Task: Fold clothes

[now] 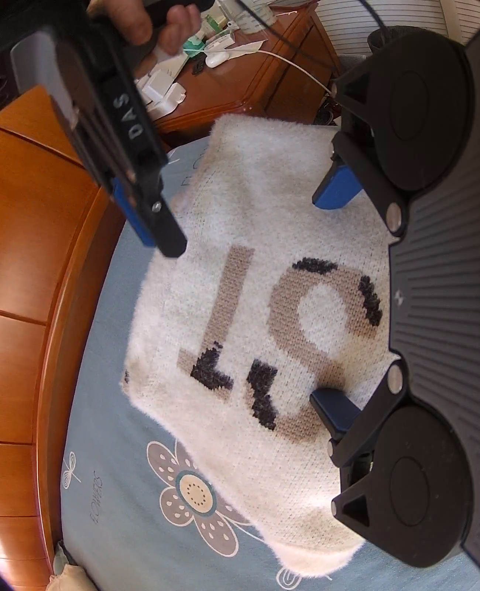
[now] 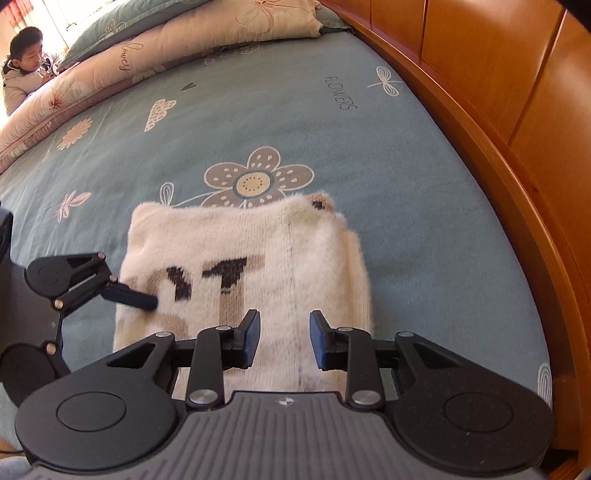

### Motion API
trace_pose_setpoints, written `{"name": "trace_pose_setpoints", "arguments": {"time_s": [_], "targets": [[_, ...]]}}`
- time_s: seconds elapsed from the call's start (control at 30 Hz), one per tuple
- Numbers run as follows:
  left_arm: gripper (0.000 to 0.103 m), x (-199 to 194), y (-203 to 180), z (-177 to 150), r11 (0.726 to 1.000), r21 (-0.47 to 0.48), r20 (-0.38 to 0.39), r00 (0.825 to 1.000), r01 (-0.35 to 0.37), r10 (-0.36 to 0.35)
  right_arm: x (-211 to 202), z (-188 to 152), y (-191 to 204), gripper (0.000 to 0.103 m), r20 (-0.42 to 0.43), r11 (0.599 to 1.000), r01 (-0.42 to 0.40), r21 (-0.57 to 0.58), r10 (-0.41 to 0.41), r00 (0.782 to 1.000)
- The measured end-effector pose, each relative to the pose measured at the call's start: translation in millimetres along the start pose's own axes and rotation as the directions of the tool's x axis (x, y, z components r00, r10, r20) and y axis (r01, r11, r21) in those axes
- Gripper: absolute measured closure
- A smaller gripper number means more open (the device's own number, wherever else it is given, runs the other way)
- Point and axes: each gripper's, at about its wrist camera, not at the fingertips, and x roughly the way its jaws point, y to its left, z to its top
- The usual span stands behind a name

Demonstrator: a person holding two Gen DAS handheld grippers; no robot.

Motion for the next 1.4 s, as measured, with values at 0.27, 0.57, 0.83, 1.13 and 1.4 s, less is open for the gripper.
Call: {"name": "trace_pose_setpoints", "arguments": {"time_s": [0.27,0.57,0.83,1.13,1.4], "targets": [[0.001,3.4,-4.5,1.6,1.0,0.026,-0.021,1.0,-0.017,0.018,19.2,-44.6,-4.5,0.07,-0.055,0.994,0.094,0.057,-0.091,0.994],[0.001,3.9,-6.4,6.4,0.999,0.048,-0.065,0.998,-0.019,0.022,-18.5,-58.3,6.7,0.068,0.069,0.989,0.063,0.133,-0.072,0.995],[0.001,-21.9,-10.0,9.7,0.993,0.086,-0.01,0.997,-0.08,0.082,-1.0,-63.4,15.4,0.068,0.049,0.99,0.068,0.123,-0.074,0.996],[0.001,-33.7,-11.3,7.1,0.993,0.089,-0.015,0.996,-0.082,0.083,-5.5,-76.8,-0.8,0.068,0.057,0.971,0.062,0.231,-0.077,0.995],[0.001,-37.9,-12.9,-5.8,0.996,0.047,-0.035,0.996,-0.082,0.084,-3.4,-93.8,20.6,0.067,-0.015,0.979,0.089,0.183,-0.088,0.996]]}}
